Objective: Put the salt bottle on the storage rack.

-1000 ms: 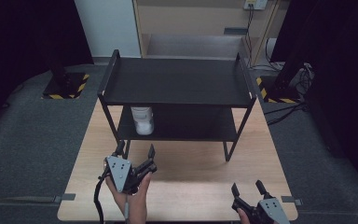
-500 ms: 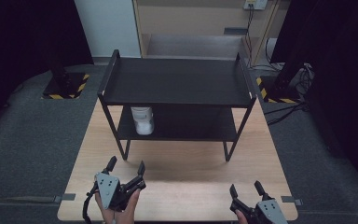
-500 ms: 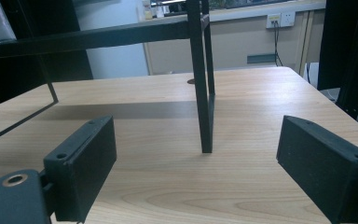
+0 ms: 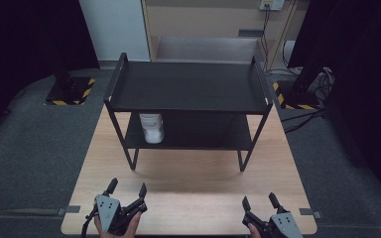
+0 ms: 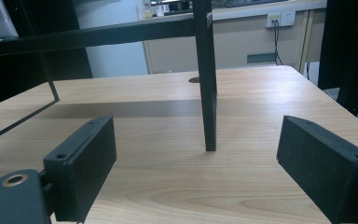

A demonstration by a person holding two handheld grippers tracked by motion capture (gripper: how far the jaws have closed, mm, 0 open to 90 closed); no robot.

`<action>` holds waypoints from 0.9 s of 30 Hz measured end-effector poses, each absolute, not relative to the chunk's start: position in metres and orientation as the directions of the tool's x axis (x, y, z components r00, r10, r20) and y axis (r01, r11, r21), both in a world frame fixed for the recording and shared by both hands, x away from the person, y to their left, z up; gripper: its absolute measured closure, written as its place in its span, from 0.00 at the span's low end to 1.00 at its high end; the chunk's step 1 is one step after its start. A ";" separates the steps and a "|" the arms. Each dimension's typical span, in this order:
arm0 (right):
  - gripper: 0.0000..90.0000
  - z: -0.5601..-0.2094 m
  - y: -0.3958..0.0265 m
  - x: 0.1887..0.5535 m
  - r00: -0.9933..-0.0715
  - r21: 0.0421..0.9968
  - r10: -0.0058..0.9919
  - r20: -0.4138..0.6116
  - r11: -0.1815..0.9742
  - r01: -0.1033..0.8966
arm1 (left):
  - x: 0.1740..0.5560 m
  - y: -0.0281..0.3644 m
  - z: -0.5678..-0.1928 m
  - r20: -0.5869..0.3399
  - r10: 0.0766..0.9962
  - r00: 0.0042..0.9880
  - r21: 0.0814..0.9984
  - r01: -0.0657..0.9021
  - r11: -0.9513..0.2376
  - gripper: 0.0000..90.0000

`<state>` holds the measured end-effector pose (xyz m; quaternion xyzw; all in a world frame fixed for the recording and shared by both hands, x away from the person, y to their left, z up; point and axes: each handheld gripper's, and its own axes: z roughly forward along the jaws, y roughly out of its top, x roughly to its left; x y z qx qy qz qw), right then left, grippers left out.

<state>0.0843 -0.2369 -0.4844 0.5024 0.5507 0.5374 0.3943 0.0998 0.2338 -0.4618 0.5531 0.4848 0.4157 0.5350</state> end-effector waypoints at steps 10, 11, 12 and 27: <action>0.13 -0.485 -0.236 0.084 -0.176 0.988 0.979 0.104 -0.082 0.129 | 0.094 0.248 -0.468 -0.055 0.980 0.192 0.995 0.096 0.037 0.08; 0.13 -0.485 -0.236 0.084 -0.176 0.988 0.979 0.104 -0.082 0.130 | 0.093 0.249 -0.469 -0.050 0.981 0.190 0.995 0.093 0.033 0.08; 0.13 -0.485 -0.236 0.084 -0.175 0.988 0.979 0.104 -0.082 0.131 | 0.092 0.251 -0.469 -0.044 0.981 0.189 0.995 0.092 0.027 0.08; 0.13 -0.486 -0.241 0.079 -0.151 0.988 0.983 0.103 -0.084 0.129 | 0.083 0.275 -0.476 -0.013 0.985 0.175 0.997 0.076 -0.001 0.08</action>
